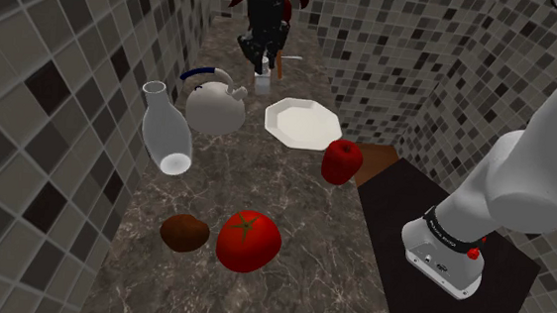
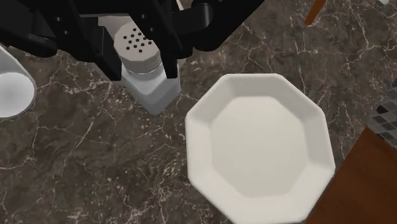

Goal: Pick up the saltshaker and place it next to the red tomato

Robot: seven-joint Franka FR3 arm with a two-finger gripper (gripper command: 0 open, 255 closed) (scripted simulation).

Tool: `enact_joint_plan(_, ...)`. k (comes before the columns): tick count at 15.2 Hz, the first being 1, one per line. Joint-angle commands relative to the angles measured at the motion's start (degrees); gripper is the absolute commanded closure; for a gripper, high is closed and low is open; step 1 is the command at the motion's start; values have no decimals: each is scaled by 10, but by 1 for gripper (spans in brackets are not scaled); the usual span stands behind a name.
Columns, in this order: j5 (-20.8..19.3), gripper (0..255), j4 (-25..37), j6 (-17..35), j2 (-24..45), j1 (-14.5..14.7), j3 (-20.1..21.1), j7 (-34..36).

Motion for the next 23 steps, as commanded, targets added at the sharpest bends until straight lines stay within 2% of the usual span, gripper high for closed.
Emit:
enact_joint_plan(1,-1,255,3,-3,3,17,12,30)
enact_joint_plan(7,-14,255,62,-28,48,65,44,108)
enact_joint_plan(12,-30,255,136,-57,102,112,64,170)
enact_joint_plan(17,-51,255,240,-98,175,168,78,227)
enact_joint_plan(20,-68,255,334,-135,235,211,82,258)
enact_joint_plan(23,-66,255,302,-109,230,207,82,261)
